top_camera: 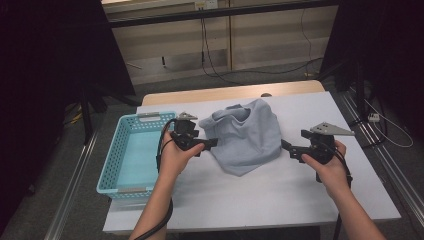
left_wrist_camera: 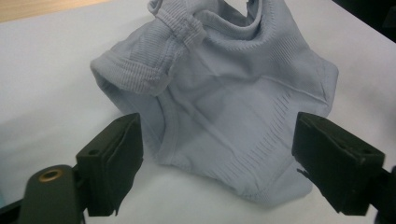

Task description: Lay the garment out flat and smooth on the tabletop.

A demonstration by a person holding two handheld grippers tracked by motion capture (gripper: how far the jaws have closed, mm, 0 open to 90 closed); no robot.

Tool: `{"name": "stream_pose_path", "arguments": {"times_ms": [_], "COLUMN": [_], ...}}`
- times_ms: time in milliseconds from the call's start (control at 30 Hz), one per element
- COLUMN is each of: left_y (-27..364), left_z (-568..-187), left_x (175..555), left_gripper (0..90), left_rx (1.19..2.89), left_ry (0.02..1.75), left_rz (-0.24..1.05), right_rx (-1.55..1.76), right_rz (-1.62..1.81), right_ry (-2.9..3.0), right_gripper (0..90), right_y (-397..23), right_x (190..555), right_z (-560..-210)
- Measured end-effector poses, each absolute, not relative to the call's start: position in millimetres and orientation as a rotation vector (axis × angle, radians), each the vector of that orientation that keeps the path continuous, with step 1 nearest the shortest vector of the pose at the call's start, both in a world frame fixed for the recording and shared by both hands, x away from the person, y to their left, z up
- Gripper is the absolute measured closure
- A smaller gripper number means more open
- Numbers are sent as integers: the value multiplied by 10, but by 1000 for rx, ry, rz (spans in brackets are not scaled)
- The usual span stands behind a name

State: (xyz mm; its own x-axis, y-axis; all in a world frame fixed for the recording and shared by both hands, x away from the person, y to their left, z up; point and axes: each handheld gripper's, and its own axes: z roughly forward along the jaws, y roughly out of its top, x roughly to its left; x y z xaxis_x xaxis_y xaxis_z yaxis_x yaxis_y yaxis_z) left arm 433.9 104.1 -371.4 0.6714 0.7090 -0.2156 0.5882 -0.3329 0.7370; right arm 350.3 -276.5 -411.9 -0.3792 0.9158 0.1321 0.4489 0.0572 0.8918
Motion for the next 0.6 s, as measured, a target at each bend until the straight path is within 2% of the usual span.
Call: {"name": "stream_pose_path", "arguments": {"times_ms": [67,167,233,300,333,433,467,533,567,600], "left_y": [1052,1059,1055,1046,1039,1060,1087,1114,1111,1102], "left_z": [-3684,-3640,-3615,-3601,-3599,-3554,-3534,-3521,-3525,-3534], "left_x": [4403,4501,4564,4645,4691,4833,4877,4926,4925,4909], "left_gripper": [253,294,395,538,550,792,887,900,880,816], "left_rx": [2040,2033,2010,2013,2015,1997,1986,1974,1987,2000], "left_ry": [997,1013,1008,1020,1029,1026,1058,1091,1090,1083], "left_rz": [165,169,182,194,191,267,255,234,215,186], "right_rx": [1361,1364,1365,1362,1363,1364,1365,1372,1374,1374], "right_rz": [1301,1319,1330,1335,1338,1341,1340,1341,1340,1337], "right_ry": [1858,1850,1844,1846,1843,1843,1844,1840,1843,1845], "right_gripper": [150,151,153,157,157,156,157,157,157,157], "right_y": [-2780,-2799,-2813,-2824,-2827,-2834,-2838,-2844,-2848,-2850], "right_x": [3479,3457,3452,3447,3445,3444,3444,3445,3444,3445], "right_z": [-4146,-4166,-4164,-4160,-4159,-4160,-4162,-4171,-4176,-4182]}}
